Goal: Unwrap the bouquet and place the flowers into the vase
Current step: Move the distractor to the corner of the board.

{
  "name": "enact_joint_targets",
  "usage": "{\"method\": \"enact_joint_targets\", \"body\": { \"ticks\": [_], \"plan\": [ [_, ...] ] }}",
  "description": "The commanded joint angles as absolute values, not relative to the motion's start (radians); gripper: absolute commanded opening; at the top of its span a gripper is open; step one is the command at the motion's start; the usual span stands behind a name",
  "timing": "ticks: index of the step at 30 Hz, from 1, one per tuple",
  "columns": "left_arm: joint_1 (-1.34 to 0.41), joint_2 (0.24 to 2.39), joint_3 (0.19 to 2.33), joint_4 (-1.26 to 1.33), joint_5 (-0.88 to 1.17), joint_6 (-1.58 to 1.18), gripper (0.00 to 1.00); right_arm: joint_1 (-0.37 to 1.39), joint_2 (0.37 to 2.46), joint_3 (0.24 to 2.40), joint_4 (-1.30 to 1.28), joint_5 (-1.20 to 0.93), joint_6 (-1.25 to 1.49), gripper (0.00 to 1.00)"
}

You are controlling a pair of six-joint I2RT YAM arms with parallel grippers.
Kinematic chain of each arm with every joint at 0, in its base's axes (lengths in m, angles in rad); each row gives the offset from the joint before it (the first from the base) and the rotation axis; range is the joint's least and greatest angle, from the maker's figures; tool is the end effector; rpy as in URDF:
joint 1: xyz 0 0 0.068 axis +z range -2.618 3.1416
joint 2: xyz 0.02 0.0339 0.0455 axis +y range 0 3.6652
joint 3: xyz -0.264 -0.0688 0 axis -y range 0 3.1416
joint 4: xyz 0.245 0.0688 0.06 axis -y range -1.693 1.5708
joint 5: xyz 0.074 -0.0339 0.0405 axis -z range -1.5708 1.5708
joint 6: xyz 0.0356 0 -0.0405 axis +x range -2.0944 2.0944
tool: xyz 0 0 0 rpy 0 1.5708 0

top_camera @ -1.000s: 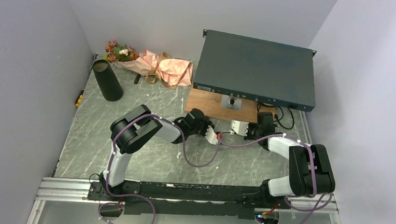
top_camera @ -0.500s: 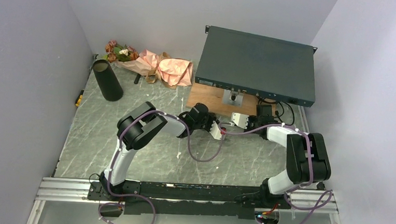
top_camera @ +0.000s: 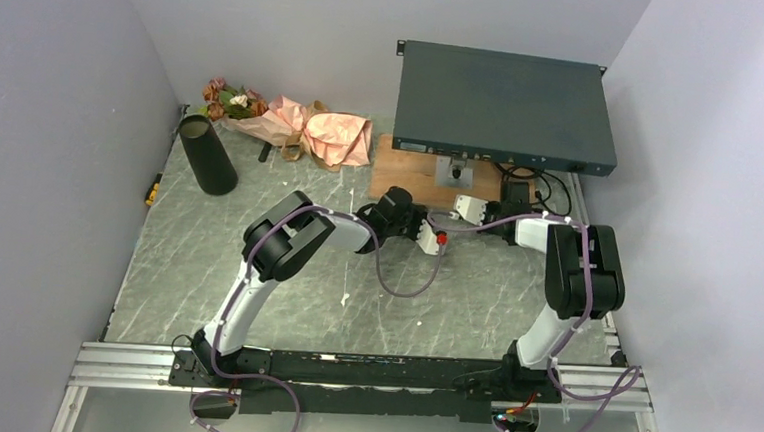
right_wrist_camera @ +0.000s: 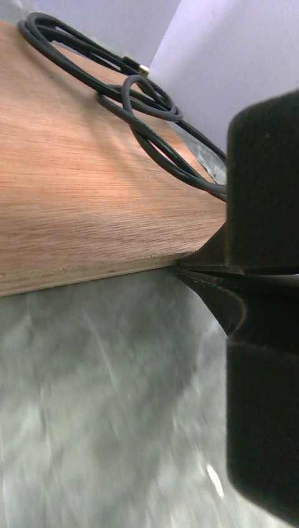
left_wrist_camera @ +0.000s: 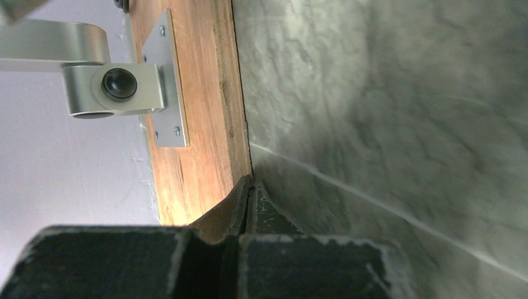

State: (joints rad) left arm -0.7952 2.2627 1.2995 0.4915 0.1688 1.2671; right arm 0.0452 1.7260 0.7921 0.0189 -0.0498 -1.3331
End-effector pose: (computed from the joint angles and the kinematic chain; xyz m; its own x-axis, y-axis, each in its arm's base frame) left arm 0.3281 -0.3432 0.1003 0.6765 0.6537 -0.3392 0.5454 -0.1352 0.8272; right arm 0.3211 0.0163 0.1262 -0.1131 -0.9768 -0.1819 -0.7873 0.1998 -0.5834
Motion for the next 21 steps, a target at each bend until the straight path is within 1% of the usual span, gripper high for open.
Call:
{"method": "enact_joint_targets", "body": {
  "ticks": [1,9,21],
  "plan": [
    [-0.708,2.399,1.385,0.399,0.034,1.245,0.00,0.005,1.869,0.856,0.180,-0.019,-1.357,0.00],
    [-0.687,2.470,1.515,0.369,0.017,1.243,0.00,-0.025,1.964,0.976,0.177,0.020,-1.301,0.00],
    [-0.602,2.540,1.639,0.345,0.018,1.278,0.00,-0.007,2.003,1.059,0.154,0.035,-1.263,0.00]
  ]
}}
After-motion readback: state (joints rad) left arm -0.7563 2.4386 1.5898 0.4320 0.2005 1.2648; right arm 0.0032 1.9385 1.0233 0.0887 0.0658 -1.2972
